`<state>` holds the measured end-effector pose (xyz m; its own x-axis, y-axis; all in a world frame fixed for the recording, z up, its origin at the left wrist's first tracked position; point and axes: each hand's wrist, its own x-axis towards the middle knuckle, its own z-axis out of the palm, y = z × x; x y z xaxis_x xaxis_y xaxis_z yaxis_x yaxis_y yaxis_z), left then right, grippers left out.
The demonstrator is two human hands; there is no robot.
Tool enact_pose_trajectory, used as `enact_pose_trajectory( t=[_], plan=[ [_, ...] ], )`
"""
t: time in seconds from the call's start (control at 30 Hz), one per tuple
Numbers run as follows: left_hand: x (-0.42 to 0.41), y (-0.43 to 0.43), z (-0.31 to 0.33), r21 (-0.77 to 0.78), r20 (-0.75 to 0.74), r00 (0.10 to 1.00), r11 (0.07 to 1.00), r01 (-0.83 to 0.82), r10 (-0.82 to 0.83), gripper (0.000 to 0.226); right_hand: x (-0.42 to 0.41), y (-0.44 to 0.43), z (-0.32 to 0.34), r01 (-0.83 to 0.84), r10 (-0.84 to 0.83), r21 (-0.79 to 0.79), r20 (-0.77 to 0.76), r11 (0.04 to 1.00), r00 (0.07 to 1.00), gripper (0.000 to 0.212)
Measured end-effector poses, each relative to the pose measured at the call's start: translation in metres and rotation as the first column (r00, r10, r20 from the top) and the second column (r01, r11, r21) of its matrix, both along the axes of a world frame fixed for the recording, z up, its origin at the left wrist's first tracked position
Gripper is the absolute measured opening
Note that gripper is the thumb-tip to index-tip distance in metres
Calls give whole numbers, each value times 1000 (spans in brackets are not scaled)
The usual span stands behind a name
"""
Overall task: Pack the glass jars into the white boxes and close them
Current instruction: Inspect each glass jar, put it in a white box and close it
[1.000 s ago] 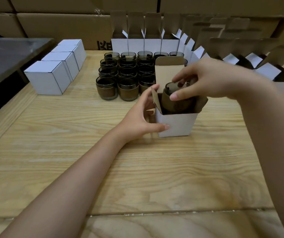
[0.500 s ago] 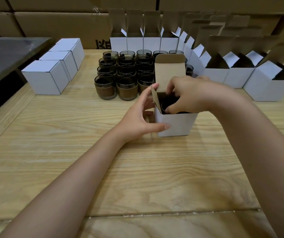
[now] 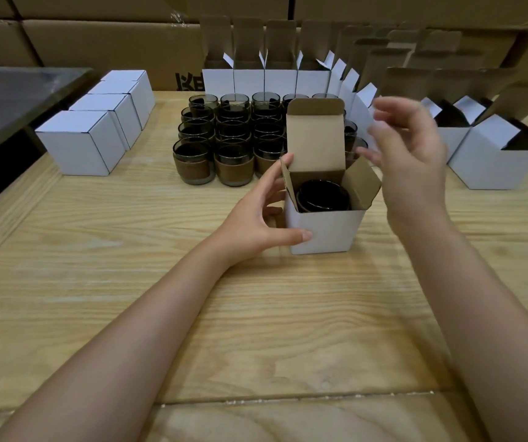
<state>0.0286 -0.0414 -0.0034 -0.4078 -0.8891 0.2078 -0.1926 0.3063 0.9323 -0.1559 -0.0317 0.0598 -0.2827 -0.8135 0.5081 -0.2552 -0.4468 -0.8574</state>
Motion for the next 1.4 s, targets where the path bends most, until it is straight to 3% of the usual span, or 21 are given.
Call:
enact_pose_trajectory(
  t=[0.03, 0.1, 0.2, 0.33, 0.53, 0.77, 1.0, 1.1, 1.17, 1.4],
  plan=[
    [0, 0, 0, 3, -4, 1000, 1000, 3, -2, 109, -1, 1, -11, 3, -9, 32, 197, 999, 980, 20],
    [0, 0, 0, 5, -10, 1000, 1000, 6, -6, 110, -2, 1, -30, -50, -25, 178, 397, 983, 918, 25],
    [1, -1, -1, 8, -22, 999, 1000, 24, -24, 111, 1, -3, -49, -310, 127, 289, 514, 905, 849, 31],
    [1, -2, -1, 24, -46, 998, 999, 37, -35, 113, 8, -3, -53, -482, 290, 226, 563, 846, 774, 28],
    [1, 1, -2, -34, -46, 999, 999, 18, -19, 107, 2, -6, -50, -428, 269, 283, 463, 858, 845, 35],
    [-2, 6, 0, -168, 8, 1000, 986, -12, 13, 50, 5, -5, -49, -430, 303, 234, 433, 872, 849, 34],
    [-4, 7, 3, -125, 12, 1000, 992, 4, -2, 47, 6, -4, -54, -436, 368, 124, 366, 891, 855, 23],
    [-5, 6, 3, -106, -36, 999, 994, 9, -13, 51, 10, -2, -56, -345, 317, 98, 222, 934, 922, 68],
    [-5, 5, 2, -98, -48, 999, 995, 8, -13, 55, 14, -2, -56, -314, 301, 72, 146, 947, 942, 76],
    [-4, 3, -1, -77, -111, 994, 997, -17, 9, 51, 8, -3, -58, -409, 403, 48, 91, 911, 910, 35]
  ],
)
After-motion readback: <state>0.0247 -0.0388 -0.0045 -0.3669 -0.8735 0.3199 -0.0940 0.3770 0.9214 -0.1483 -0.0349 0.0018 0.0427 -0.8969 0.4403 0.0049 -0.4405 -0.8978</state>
